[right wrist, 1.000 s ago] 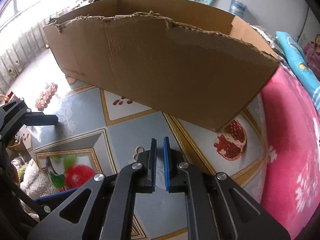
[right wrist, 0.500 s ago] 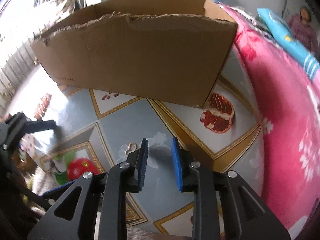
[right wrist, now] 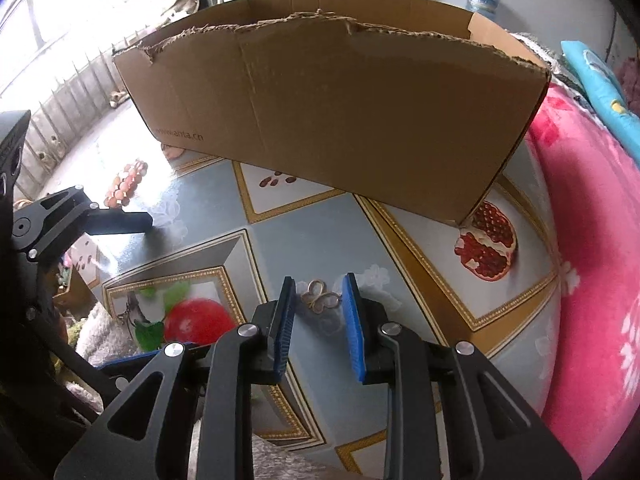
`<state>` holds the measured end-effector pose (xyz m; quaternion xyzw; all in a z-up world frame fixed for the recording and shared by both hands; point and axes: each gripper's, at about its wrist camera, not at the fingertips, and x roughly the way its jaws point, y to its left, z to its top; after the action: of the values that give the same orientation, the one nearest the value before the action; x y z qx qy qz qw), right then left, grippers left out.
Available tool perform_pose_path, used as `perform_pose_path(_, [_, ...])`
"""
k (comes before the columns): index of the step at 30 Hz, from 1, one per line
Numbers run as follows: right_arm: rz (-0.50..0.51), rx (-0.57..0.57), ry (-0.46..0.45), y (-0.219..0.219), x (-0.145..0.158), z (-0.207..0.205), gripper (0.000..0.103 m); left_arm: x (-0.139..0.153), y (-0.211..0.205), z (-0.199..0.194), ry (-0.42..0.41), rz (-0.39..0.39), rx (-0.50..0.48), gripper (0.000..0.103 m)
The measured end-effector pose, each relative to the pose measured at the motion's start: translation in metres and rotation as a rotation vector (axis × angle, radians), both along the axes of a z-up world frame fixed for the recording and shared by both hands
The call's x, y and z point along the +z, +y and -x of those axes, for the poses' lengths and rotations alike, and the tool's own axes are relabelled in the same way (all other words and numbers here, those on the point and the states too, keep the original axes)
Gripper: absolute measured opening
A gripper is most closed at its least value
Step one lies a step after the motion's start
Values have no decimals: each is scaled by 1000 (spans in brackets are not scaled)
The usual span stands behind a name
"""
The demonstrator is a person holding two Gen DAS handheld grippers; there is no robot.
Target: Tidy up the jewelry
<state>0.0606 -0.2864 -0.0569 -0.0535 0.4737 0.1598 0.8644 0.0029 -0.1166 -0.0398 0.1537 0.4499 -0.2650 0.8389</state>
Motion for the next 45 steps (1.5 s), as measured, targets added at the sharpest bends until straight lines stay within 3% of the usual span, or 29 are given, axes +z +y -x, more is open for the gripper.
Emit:
perform_pose_path(13, [-58, -6, 28, -12, 0, -5, 20, -1, 0, 0, 2, -3, -6, 95])
perform_pose_path(17, [-179, -47, 70, -30, 0, -11, 20, -1, -2, 0, -1, -3, -14, 95])
perform_pose_path(24, [-522, -154, 142, -77, -4, -20, 20, -3, -3, 0, -13, 6, -30, 95])
perform_pose_path(28, [-573, -180, 132, -85, -3, -20, 20, -2, 4, 3, -21, 20, -18, 95])
perform_pose_path(35, [-599, -178, 97, -80, 6, -16, 20, 25, 58, 8, -113, 179, 94, 95])
perform_pose_path(37, [-605, -175, 86, -77, 8, -16, 20, 31, 80, 8, -138, 191, 143, 89])
perform_pose_path(39, [-615, -169, 75, -76, 10, -16, 20, 33, 99, 4, -144, 168, 197, 74])
perform_pose_path(42, [-623, -159, 68, -77, 12, -15, 20, 31, 116, -6, -103, 157, 242, 56])
perform_pose_path(45, [-617, -153, 64, -78, 12, -14, 20, 27, 122, -15, -49, 168, 250, 46])
